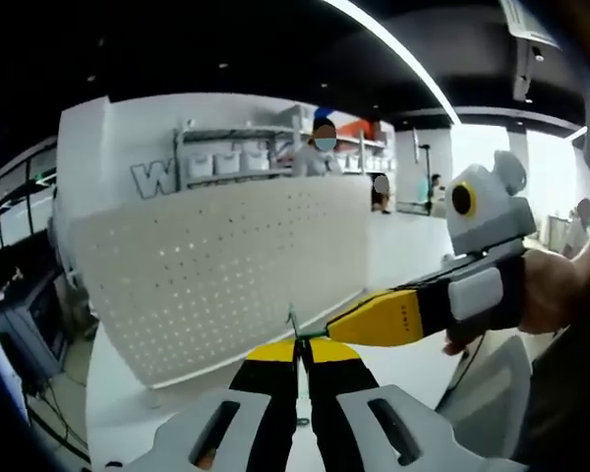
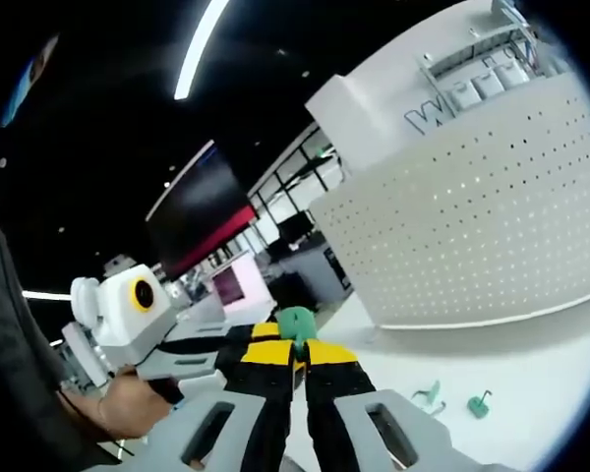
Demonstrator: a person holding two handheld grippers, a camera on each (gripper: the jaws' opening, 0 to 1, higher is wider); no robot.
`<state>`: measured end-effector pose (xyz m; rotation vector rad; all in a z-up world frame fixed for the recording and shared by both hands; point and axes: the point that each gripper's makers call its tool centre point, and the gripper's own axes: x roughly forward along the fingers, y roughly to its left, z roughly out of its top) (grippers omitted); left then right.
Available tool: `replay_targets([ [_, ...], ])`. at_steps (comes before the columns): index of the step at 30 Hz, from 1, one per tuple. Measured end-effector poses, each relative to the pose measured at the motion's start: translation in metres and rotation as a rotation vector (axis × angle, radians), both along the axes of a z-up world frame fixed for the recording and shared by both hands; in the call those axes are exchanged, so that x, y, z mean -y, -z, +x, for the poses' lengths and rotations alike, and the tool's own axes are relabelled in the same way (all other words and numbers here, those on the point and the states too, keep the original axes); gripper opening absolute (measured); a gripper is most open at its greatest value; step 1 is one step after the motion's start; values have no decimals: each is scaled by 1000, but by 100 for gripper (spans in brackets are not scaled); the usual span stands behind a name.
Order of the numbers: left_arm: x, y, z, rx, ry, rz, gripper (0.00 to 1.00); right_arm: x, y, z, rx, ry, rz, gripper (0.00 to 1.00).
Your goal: Insert the hook assembly into the mounting plate slot until the hook locks in place.
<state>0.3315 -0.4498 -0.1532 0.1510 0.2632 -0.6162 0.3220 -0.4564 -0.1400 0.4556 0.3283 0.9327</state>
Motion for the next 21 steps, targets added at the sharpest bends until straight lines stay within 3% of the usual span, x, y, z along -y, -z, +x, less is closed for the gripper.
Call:
replay_targets([
  [2, 8, -1, -5, 17, 31, 23, 2, 0, -1, 2, -5, 8, 12, 2],
  [3, 10, -2, -6, 51, 33, 68, 2, 0, -1, 4, -15, 9, 10, 2],
  [4, 6, -1, -5, 58, 6, 93, 2, -1, 1, 3, -27, -2, 1, 1],
  [6, 7, 2, -4, -6, -5, -14, 2, -1, 1, 4, -29, -4, 3, 2],
  [7, 1, 1, 0, -9, -35, -39, 2, -1, 1, 4, -12, 2, -18, 2],
  [11, -8, -2, 3, -3, -46, -36, 2, -1, 0, 2, -3, 12, -12, 3],
  [21, -3, -2, 0, 19, -40, -12, 2, -3, 0, 3, -33, 8, 11, 2],
])
